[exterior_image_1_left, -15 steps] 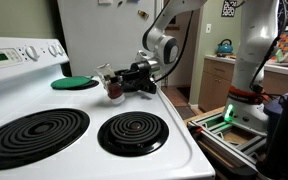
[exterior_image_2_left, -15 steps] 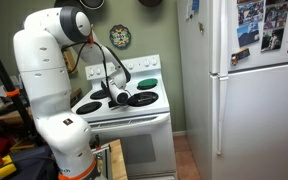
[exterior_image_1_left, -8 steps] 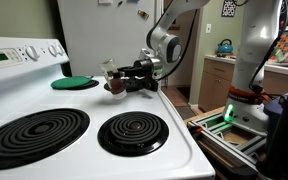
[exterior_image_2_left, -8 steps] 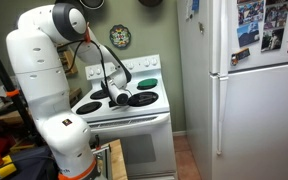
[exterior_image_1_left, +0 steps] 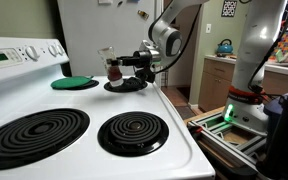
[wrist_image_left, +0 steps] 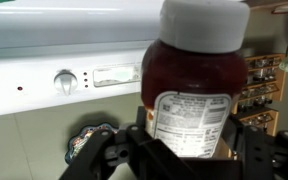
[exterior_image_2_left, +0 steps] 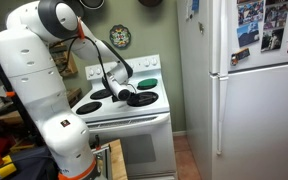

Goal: Set the ketchup bottle upright on the stove

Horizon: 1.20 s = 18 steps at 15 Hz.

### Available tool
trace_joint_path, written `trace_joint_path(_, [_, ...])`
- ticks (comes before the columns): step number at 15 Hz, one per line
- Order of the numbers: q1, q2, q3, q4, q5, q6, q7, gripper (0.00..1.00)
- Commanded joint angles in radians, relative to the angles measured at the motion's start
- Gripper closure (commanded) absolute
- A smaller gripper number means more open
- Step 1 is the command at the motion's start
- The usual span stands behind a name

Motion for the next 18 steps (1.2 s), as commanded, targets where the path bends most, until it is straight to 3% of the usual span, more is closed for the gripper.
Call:
trace_joint_path(1, [-0.020,-0.051,0.011,-0.041,0.061,-0.087,-0.033,0.55])
trace_joint_path(18, [-0.016,-0.040,0.036,-0.153,0.050,-0.115,-0.036,0.55])
